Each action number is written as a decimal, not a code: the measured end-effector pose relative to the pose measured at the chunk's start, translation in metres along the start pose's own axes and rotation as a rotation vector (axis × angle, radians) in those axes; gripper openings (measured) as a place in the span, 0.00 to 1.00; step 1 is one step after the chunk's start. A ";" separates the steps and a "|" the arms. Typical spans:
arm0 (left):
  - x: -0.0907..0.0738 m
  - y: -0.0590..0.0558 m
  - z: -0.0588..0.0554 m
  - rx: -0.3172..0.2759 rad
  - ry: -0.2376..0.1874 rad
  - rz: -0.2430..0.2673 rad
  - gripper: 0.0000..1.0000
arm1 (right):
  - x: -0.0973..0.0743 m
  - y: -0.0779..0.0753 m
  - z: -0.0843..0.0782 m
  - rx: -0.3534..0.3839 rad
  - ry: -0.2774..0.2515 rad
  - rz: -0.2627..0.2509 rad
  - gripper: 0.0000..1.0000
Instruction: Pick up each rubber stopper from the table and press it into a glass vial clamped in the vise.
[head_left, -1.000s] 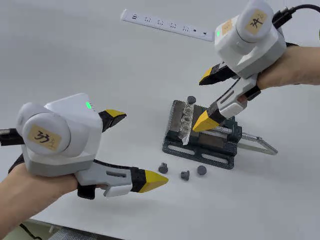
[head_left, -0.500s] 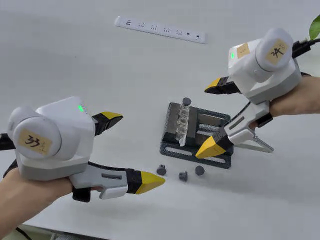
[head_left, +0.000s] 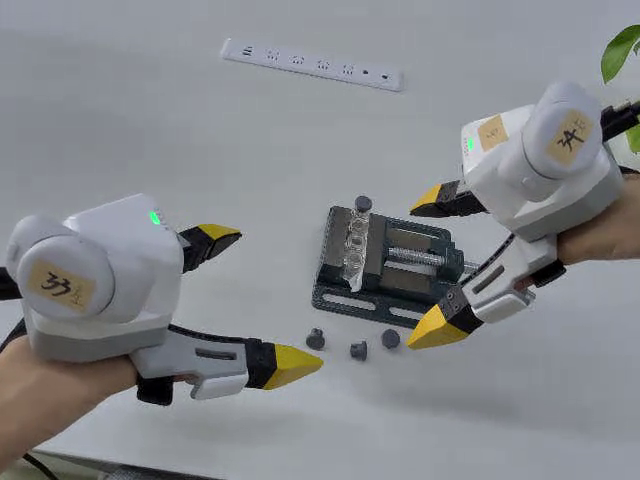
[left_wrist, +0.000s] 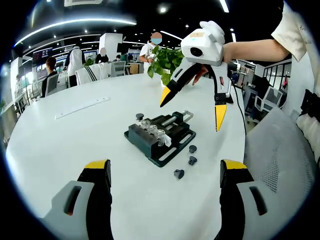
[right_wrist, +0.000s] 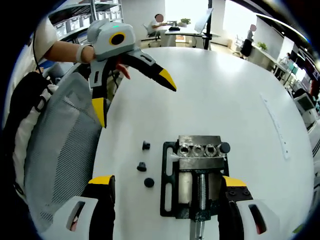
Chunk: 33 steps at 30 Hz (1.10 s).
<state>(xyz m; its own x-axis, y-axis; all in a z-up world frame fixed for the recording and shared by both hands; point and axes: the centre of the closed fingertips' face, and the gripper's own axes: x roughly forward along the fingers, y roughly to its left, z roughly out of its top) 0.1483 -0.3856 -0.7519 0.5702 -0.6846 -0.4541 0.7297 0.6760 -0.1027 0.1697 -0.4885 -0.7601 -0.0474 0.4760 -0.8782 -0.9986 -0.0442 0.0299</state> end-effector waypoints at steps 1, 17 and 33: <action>0.000 -0.001 0.000 0.002 0.003 -0.002 0.89 | 0.000 0.003 -0.001 -0.011 0.014 0.007 0.81; -0.001 -0.008 -0.005 0.035 0.034 -0.011 0.89 | 0.024 0.028 -0.022 -0.070 0.104 0.080 0.44; -0.004 -0.011 -0.006 0.026 0.031 -0.009 0.88 | 0.044 0.031 -0.038 -0.117 0.164 0.107 0.22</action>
<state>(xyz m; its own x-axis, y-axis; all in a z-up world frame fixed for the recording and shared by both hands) 0.1357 -0.3885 -0.7546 0.5519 -0.6813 -0.4808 0.7446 0.6622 -0.0836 0.1374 -0.5018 -0.8159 -0.1389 0.3148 -0.9390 -0.9780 -0.1926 0.0801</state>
